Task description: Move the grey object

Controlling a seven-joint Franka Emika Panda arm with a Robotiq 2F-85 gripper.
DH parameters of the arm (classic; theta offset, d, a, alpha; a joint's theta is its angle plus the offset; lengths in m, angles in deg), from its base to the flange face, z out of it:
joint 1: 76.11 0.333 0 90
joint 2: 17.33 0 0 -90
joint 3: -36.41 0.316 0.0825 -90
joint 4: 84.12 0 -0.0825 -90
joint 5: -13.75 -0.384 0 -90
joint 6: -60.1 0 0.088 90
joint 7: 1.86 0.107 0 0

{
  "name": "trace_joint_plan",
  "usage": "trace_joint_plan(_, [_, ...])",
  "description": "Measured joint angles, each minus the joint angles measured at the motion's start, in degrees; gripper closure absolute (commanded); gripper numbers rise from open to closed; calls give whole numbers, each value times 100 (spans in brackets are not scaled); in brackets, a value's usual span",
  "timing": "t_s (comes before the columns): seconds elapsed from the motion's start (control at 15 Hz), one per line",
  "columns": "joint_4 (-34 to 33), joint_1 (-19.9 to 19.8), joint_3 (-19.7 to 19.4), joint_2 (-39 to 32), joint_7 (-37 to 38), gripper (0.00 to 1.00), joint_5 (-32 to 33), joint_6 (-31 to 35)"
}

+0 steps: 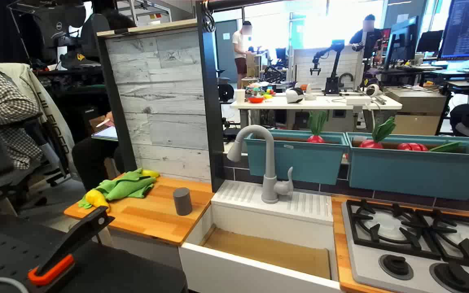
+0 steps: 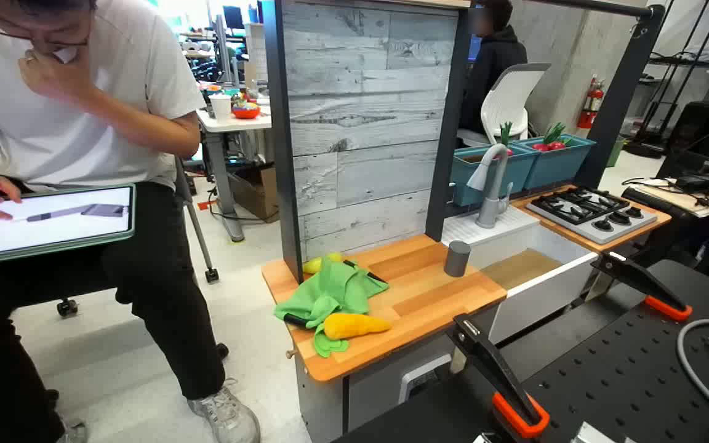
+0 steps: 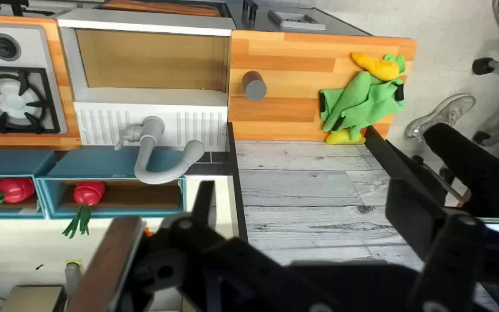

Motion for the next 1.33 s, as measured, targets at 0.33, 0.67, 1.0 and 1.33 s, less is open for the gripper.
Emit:
trace_joint_plan(0.33, [3,-9,18,-73,1,0,-31,16])
trace_joint_plan(0.67, [4,-4,113,-588,4,0,-198,255])
trace_joint_plan(1.0, [61,-3,268,-1398,3,0,-646,988])
trace_joint_plan(1.33, [123,-37,506,-2395,3,0,-1006,1990])
